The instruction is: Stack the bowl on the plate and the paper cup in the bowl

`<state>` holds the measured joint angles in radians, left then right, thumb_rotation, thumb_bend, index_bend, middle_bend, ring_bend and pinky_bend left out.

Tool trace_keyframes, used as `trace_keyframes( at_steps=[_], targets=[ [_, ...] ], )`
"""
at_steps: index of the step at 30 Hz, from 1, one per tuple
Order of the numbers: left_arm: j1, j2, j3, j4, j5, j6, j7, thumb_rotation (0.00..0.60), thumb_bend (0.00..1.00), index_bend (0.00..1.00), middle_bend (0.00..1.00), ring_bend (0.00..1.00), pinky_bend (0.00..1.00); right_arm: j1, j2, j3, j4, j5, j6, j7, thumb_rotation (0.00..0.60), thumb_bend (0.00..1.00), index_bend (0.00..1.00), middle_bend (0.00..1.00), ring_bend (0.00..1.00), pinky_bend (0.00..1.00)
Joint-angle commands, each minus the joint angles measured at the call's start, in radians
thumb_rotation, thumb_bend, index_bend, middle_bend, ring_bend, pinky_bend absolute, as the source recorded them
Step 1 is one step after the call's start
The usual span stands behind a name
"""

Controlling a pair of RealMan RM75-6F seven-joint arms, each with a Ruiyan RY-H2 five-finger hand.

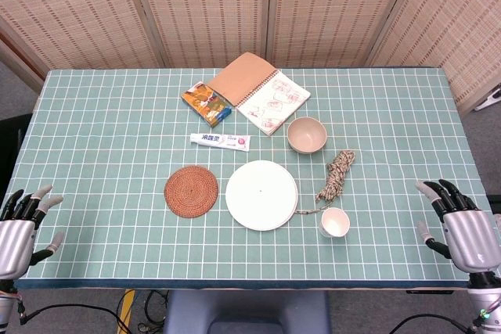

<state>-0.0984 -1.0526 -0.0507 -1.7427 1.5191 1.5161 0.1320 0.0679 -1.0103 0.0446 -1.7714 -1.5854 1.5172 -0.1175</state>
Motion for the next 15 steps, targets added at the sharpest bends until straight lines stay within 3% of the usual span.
trace_keyframes(
  at_steps=[1,10,15],
  targets=[
    [0.001,0.0,0.0,0.001,-0.001,0.001,-0.001,0.6,0.3,0.23,0.14,0.16,0.07,0.001,0.0,0.0,-0.002,-0.002,-0.001,-0.001,0.6,0.36,0.18,0.2,0.12,0.29],
    [0.005,-0.001,0.0,0.007,-0.002,0.004,-0.008,0.6,0.3,0.23,0.14,0.16,0.07,0.014,0.004,0.005,-0.011,-0.002,-0.017,-0.01,0.6,0.36,0.18,0.19,0.12,0.29],
    [0.006,-0.002,0.001,0.009,-0.001,0.005,-0.01,0.6,0.3,0.23,0.14,0.16,0.07,0.057,0.015,0.024,-0.032,0.027,-0.083,-0.035,0.6,0.36,0.18,0.19,0.12,0.3]
  ],
)
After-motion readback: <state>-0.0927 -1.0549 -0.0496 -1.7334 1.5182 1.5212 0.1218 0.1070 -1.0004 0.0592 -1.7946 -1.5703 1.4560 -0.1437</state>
